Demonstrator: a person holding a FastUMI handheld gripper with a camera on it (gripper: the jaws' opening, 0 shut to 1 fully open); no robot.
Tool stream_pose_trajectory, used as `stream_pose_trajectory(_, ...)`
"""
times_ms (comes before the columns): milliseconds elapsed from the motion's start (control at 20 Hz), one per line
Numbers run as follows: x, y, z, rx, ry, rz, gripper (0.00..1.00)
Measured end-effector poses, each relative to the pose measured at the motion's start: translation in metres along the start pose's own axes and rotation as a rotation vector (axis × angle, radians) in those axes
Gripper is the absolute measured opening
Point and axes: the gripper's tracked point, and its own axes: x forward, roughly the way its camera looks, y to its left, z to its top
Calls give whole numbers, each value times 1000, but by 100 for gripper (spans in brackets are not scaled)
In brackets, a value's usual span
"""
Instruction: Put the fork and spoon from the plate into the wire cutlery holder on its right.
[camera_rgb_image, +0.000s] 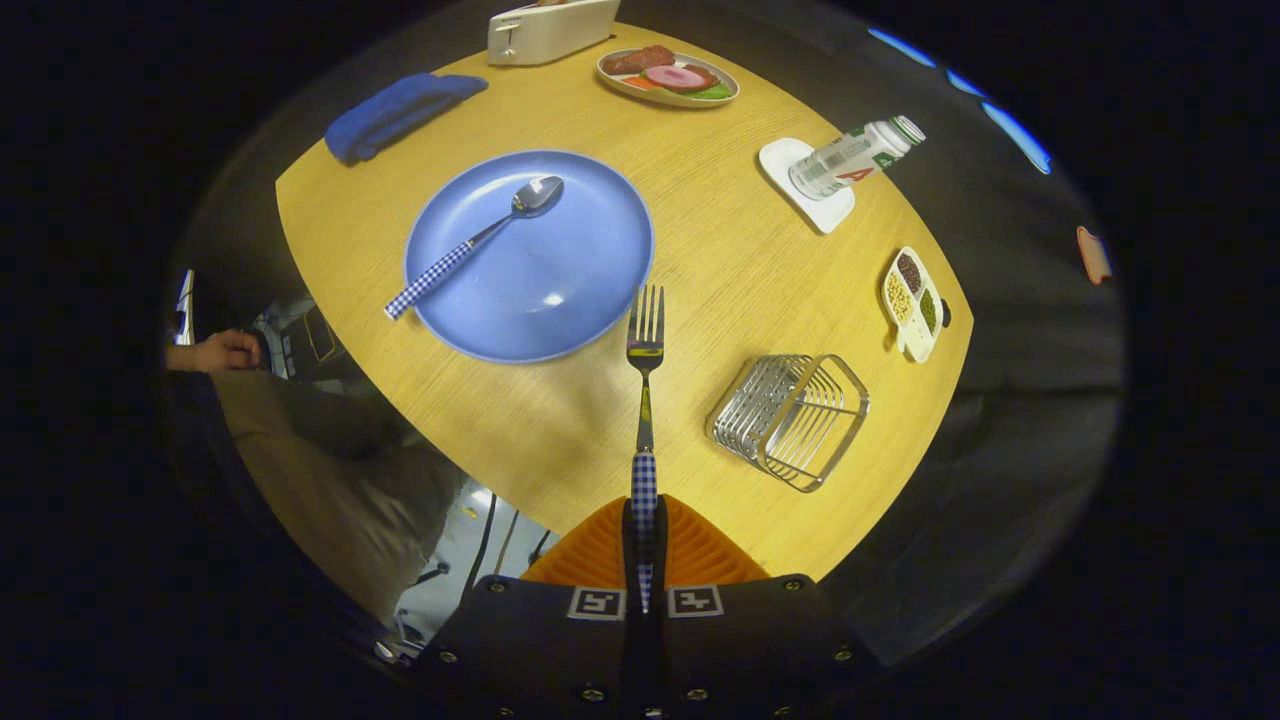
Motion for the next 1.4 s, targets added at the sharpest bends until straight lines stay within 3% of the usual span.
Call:
stream_pose_trajectory(100, -32, -26, -20, -28, 131, -100, 1)
stream_pose_trajectory(250, -54, -51, -36, -30, 202, -134, 1)
stream_pose_trajectory(850, -87, -96, -67, -11, 363, -142, 1)
stream_pose_trajectory(1400, -51, -126, -60, 100, 441, -83, 2)
